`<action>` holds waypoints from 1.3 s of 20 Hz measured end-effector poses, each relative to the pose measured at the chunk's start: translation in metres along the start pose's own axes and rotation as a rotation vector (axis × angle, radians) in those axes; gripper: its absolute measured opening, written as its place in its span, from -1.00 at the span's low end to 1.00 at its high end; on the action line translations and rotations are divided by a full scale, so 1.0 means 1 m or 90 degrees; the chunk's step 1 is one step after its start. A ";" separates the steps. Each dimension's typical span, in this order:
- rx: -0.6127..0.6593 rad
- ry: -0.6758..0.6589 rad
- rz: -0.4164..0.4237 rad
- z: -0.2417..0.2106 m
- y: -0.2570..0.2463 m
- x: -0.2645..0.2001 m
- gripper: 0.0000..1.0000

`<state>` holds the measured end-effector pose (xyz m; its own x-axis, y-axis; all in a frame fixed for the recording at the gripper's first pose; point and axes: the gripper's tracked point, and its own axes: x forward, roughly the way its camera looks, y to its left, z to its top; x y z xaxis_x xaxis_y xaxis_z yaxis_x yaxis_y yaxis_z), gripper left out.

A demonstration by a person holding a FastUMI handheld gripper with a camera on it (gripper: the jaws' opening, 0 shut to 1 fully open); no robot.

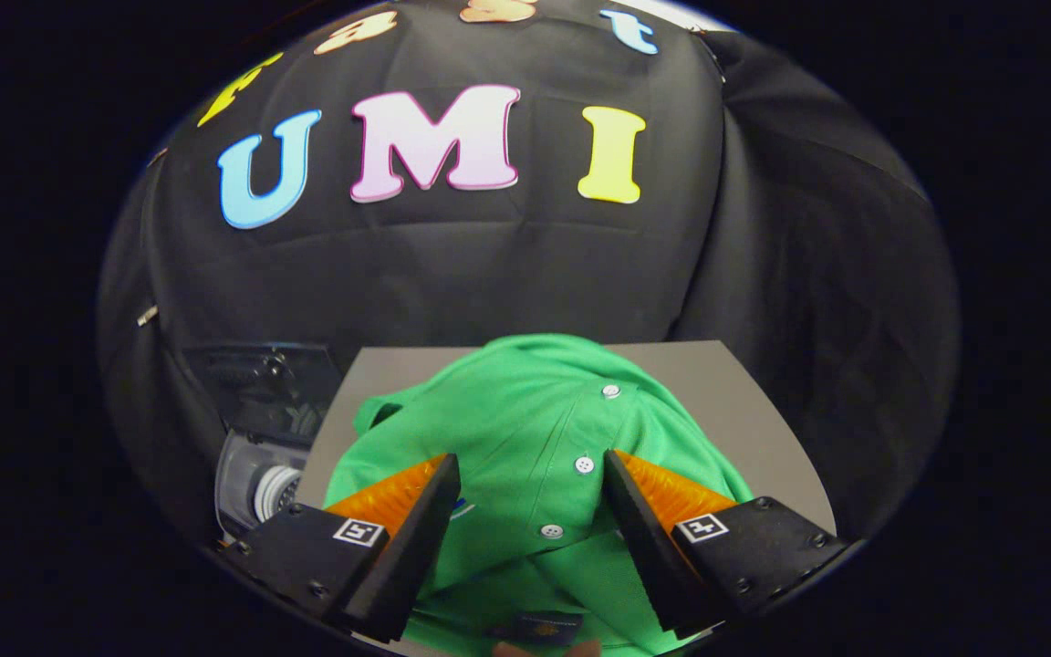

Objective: Put the clothes into the washing machine and then close the washing machine lid.

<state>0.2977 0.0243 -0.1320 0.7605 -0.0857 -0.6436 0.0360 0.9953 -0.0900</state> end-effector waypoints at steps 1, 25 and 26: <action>-0.004 -0.002 -0.007 0.000 0.000 0.002 1.00; 0.125 -0.067 0.077 0.078 0.046 -0.098 -0.67; 0.129 -0.070 0.090 0.082 0.056 -0.104 -0.67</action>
<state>0.2735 0.0929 -0.0081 0.8324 0.0489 -0.5520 0.0452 0.9868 0.1555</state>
